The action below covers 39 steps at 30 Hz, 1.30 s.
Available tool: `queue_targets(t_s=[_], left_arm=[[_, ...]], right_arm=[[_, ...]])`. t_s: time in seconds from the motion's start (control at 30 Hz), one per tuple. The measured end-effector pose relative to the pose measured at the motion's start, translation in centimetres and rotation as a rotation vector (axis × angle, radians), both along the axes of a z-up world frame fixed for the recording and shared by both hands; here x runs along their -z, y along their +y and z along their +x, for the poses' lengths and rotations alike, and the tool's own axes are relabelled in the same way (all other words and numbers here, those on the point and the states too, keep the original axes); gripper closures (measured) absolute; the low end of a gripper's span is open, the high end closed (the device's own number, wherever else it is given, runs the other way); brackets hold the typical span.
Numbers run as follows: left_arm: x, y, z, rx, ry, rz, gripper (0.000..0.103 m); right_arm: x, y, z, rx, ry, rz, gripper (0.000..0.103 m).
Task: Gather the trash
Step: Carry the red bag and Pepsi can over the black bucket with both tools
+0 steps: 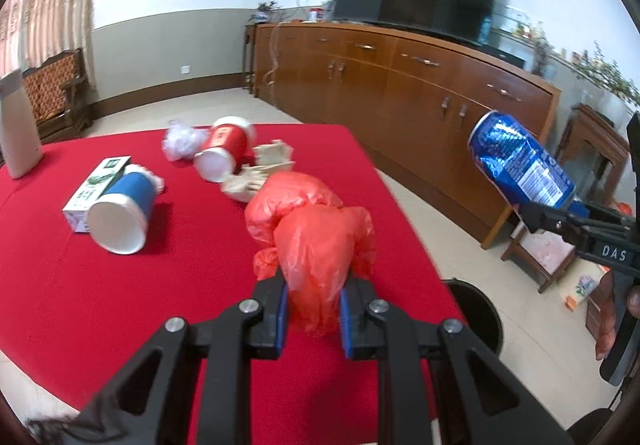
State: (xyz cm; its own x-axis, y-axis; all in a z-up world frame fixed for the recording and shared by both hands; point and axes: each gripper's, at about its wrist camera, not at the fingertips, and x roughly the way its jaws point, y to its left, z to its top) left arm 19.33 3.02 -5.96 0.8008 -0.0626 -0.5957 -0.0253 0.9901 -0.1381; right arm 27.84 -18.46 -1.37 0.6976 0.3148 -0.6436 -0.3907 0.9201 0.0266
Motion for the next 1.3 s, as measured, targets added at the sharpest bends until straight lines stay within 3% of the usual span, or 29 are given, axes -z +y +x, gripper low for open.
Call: queue_targets(t_s=[0.67,1.3], left_arm=[[0.0,-15.0,0.1,0.253,0.016,0.033,0.082],[2.5,-22.3,1.3,0.346,0.082,0.078,0.082]], right_arm=[[2.6,-14.6,-5.2,0.173,0.042,-0.004,0.036],[8.2,-20.9,-4.9,0.220,0.124,-0.006,0.036]])
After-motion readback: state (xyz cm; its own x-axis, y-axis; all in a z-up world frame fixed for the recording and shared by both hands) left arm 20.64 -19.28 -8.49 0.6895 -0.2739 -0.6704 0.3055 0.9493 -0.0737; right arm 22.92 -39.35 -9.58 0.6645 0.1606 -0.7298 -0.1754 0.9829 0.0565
